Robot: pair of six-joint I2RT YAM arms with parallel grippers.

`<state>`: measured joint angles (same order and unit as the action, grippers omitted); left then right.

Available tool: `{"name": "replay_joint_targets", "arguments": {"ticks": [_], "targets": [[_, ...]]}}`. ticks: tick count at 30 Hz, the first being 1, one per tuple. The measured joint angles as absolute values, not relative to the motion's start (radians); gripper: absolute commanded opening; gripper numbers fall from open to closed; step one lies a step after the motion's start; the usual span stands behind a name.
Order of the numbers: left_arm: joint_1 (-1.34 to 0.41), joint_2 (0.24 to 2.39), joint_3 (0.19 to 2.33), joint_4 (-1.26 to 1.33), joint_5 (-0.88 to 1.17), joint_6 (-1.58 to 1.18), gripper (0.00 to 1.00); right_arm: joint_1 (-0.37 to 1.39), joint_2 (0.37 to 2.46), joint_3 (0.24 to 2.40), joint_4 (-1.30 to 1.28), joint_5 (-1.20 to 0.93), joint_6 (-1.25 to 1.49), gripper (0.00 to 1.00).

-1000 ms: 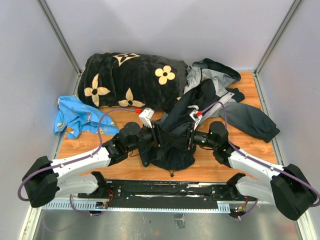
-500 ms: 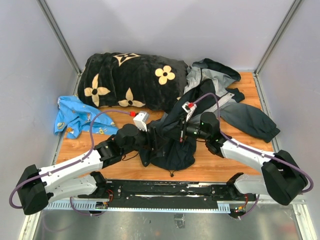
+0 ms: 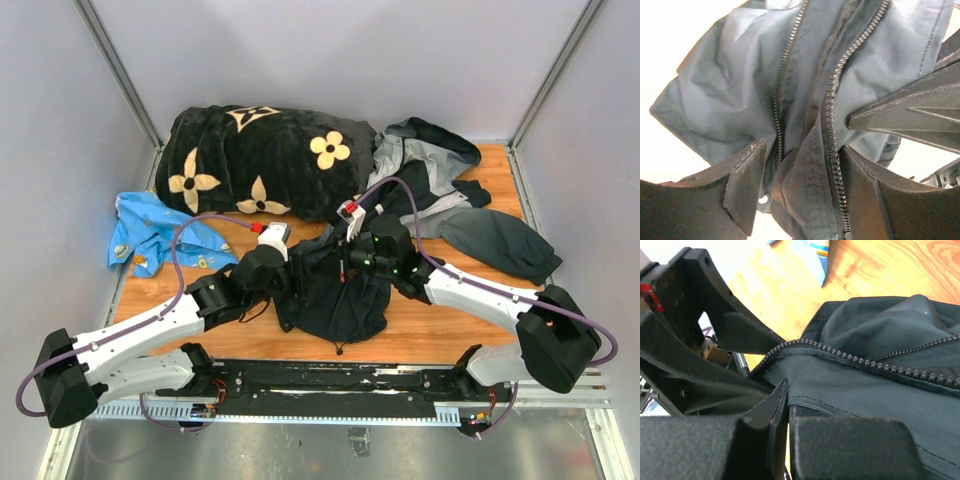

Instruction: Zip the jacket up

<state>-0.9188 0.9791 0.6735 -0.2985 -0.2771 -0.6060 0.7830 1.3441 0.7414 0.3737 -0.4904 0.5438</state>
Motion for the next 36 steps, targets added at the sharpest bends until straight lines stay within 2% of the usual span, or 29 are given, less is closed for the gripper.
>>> {"name": "replay_joint_targets", "arguments": {"ticks": [13, 20, 23, 25, 28, 29, 31, 36], "targets": [[-0.921, 0.926, 0.709, -0.429, -0.386, -0.583, 0.33, 0.79, 1.349, 0.776, 0.279, -0.437, 0.496, 0.07], [-0.921, 0.931, 0.709, -0.435, -0.342, -0.556, 0.01, 0.79, 1.364, 0.777, 0.249, -0.422, 0.488, 0.11], [-0.921, 0.927, 0.708, -0.43, -0.306, -0.544, 0.0, 0.79, 1.364, 0.78, 0.207, -0.388, 0.47, 0.16], [-0.921, 0.92, 0.706, -0.418, -0.28, -0.541, 0.0, 0.79, 1.364, 0.781, 0.173, -0.356, 0.46, 0.23], [-0.919, 0.912, 0.694, -0.385, -0.241, -0.542, 0.0, 0.79, 1.364, 0.781, 0.118, -0.31, 0.441, 0.51], [-0.917, 0.912, 0.686, -0.369, -0.226, -0.542, 0.0, 0.79, 1.363, 0.781, 0.099, -0.301, 0.434, 0.56], [-0.912, 0.913, 0.671, -0.346, -0.207, -0.545, 0.0, 0.789, 1.36, 0.775, 0.075, -0.283, 0.423, 0.64], [-0.863, 0.916, 0.623, -0.299, -0.165, -0.56, 0.0, 0.783, 1.307, 0.713, -0.014, -0.226, 0.406, 0.74]]}}
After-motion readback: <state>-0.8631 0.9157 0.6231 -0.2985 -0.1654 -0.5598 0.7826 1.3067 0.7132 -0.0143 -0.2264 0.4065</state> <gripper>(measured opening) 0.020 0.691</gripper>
